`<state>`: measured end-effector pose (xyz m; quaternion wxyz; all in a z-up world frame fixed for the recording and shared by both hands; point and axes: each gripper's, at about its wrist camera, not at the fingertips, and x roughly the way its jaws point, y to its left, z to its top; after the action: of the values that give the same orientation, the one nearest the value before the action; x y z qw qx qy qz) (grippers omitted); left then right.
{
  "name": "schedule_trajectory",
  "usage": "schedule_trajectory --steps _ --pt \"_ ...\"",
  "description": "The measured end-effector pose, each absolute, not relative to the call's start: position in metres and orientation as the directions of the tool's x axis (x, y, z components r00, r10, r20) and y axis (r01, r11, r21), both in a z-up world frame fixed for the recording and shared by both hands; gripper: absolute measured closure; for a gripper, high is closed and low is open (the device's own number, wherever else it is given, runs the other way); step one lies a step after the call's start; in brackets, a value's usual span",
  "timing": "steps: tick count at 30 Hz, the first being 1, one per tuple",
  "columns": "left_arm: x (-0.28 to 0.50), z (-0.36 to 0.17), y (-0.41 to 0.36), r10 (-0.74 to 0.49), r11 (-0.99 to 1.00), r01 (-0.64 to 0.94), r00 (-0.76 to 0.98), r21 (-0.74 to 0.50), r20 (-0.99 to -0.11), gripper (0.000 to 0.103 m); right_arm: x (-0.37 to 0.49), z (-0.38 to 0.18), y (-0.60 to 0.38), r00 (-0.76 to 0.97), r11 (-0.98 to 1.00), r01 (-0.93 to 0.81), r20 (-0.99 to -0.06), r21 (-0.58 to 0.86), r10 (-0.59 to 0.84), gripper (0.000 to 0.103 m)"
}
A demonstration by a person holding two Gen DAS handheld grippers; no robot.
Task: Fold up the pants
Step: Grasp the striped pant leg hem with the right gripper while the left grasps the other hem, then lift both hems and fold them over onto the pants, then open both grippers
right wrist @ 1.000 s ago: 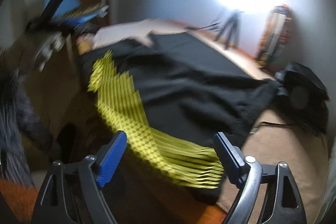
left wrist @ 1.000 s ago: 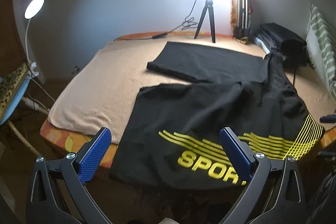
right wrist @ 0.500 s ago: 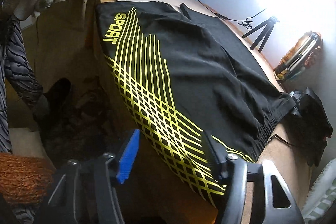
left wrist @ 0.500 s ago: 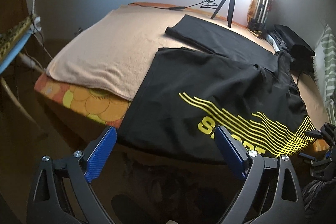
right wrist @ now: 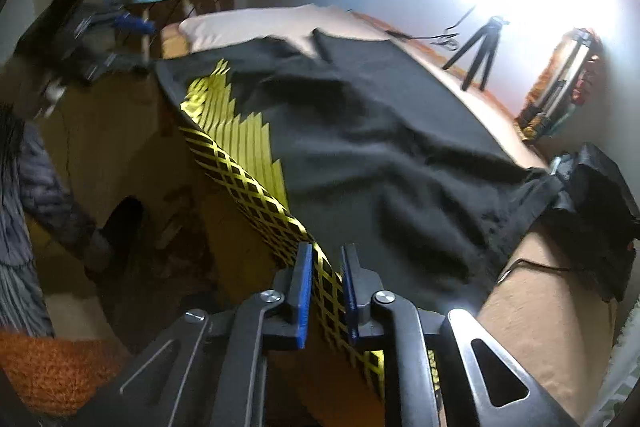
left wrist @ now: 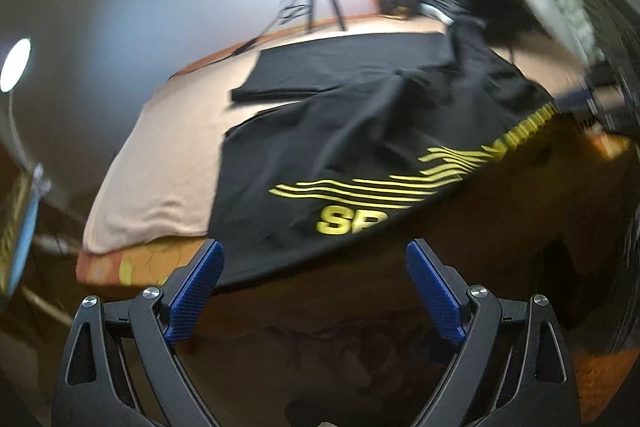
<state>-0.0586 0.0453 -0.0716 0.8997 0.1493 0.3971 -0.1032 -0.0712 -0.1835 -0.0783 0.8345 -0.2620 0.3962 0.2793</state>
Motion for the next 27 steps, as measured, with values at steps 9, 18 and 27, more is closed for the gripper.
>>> schedule_trajectory --steps 9,18,27 --pt "-0.038 -0.089 0.035 0.013 0.894 0.331 0.653 0.301 -0.757 0.024 -0.050 -0.060 -0.186 0.546 0.739 -0.649 -0.788 -0.182 0.286 0.098" --pt "-0.028 -0.105 0.041 0.028 0.850 0.401 0.613 0.342 -0.790 0.035 -0.049 -0.062 -0.193 0.541 0.748 -0.644 -0.787 -0.162 0.295 0.098" --pt "-0.026 -0.115 0.039 -0.023 0.854 0.436 0.574 0.282 -0.818 0.098 -0.059 -0.067 -0.194 0.514 0.739 -0.660 -0.798 -0.134 0.314 0.098"
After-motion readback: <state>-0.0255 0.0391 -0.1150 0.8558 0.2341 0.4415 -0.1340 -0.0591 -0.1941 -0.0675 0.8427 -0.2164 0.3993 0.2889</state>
